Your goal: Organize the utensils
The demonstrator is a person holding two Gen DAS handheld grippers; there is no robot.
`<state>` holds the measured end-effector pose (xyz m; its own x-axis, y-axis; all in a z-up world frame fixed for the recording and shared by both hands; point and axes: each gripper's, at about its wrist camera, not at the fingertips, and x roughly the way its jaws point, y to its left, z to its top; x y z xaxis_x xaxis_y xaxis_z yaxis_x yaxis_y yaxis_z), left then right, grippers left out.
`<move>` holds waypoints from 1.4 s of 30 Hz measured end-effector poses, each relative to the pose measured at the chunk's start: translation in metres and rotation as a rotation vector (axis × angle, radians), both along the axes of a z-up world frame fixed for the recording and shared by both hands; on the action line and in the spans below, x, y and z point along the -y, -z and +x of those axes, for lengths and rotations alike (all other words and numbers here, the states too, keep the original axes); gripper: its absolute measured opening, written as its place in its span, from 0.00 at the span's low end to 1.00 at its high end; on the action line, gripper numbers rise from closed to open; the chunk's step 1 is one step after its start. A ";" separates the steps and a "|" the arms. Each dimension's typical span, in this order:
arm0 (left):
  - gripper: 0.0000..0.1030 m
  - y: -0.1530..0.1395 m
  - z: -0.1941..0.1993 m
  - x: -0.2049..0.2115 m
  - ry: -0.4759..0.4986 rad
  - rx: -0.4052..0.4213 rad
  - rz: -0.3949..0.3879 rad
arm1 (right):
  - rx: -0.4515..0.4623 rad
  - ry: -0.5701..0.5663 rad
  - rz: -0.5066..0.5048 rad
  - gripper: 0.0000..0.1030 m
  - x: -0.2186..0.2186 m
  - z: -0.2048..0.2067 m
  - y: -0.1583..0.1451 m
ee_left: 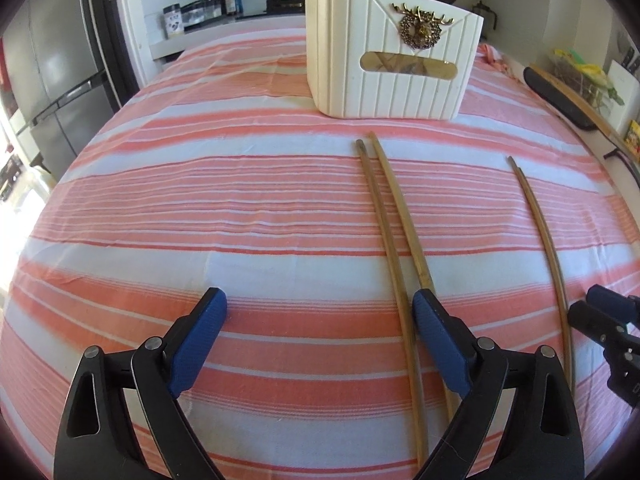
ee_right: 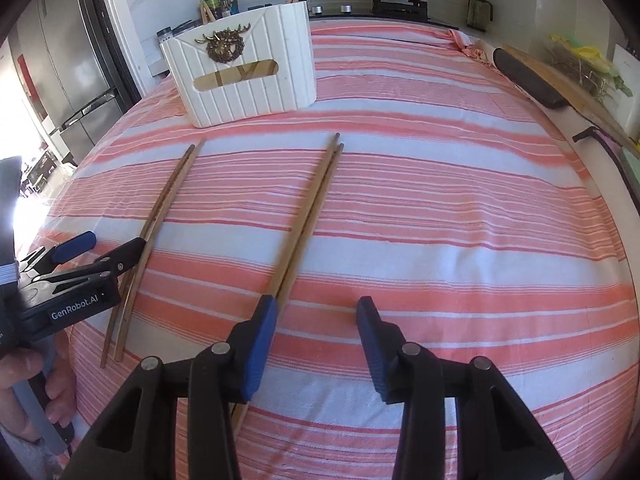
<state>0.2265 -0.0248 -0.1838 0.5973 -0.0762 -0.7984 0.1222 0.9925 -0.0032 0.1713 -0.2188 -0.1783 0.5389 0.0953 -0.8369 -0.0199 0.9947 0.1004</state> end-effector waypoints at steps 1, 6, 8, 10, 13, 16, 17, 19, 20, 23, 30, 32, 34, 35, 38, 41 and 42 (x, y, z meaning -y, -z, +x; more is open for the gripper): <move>0.92 0.000 0.000 0.001 0.000 0.000 0.002 | -0.008 -0.013 -0.010 0.41 -0.003 0.003 0.000; 0.90 0.000 0.000 0.001 0.005 -0.003 0.002 | -0.042 -0.054 -0.024 0.33 -0.004 0.014 -0.003; 0.85 -0.001 -0.004 0.002 0.012 0.002 0.008 | -0.067 -0.069 -0.059 0.23 -0.005 0.015 -0.001; 0.81 -0.002 -0.007 0.004 0.016 0.006 0.013 | -0.066 -0.099 -0.117 0.21 -0.010 0.014 -0.001; 0.74 -0.003 -0.008 0.006 0.021 0.008 0.008 | -0.060 -0.131 -0.164 0.18 -0.016 0.016 -0.003; 0.45 -0.006 -0.012 0.010 0.050 0.015 0.017 | -0.040 -0.124 -0.207 0.09 -0.015 0.014 -0.003; 0.37 -0.007 -0.014 0.012 0.064 0.018 0.027 | -0.034 -0.112 -0.217 0.08 -0.012 0.011 -0.002; 0.08 -0.007 -0.018 0.013 0.082 0.021 0.042 | -0.025 -0.088 -0.218 0.06 -0.002 0.006 -0.002; 0.06 -0.007 -0.020 0.013 0.085 0.022 0.047 | -0.020 -0.074 -0.219 0.06 0.004 0.003 -0.002; 0.04 -0.007 -0.027 0.007 0.072 0.021 0.038 | -0.016 -0.039 -0.232 0.06 0.026 -0.007 -0.002; 0.05 -0.008 -0.050 -0.030 0.035 -0.020 0.008 | -0.023 0.091 -0.251 0.06 0.090 -0.041 -0.002; 0.06 -0.009 -0.055 -0.038 0.037 -0.030 0.011 | -0.025 0.124 -0.239 0.06 0.107 -0.051 -0.003; 0.17 -0.011 -0.057 -0.044 0.040 -0.049 0.006 | -0.015 0.152 -0.189 0.07 0.123 -0.058 -0.006; 0.25 -0.012 -0.056 -0.046 0.043 -0.055 -0.002 | 0.003 0.165 -0.144 0.07 0.130 -0.062 -0.009; 0.62 -0.014 -0.054 -0.052 0.046 -0.045 -0.024 | 0.032 0.202 -0.026 0.44 0.149 -0.071 -0.014; 0.63 -0.010 -0.047 -0.053 0.075 -0.085 -0.037 | 0.019 0.188 0.022 0.51 0.155 -0.073 -0.016; 0.64 -0.009 -0.044 -0.053 0.088 -0.097 -0.036 | 0.002 0.170 0.029 0.51 0.155 -0.072 -0.016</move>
<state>0.1824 0.0279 -0.1744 0.5068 -0.1546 -0.8481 0.2059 0.9770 -0.0551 0.0992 -0.3739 -0.1625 0.5508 0.0266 -0.8342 0.1484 0.9805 0.1292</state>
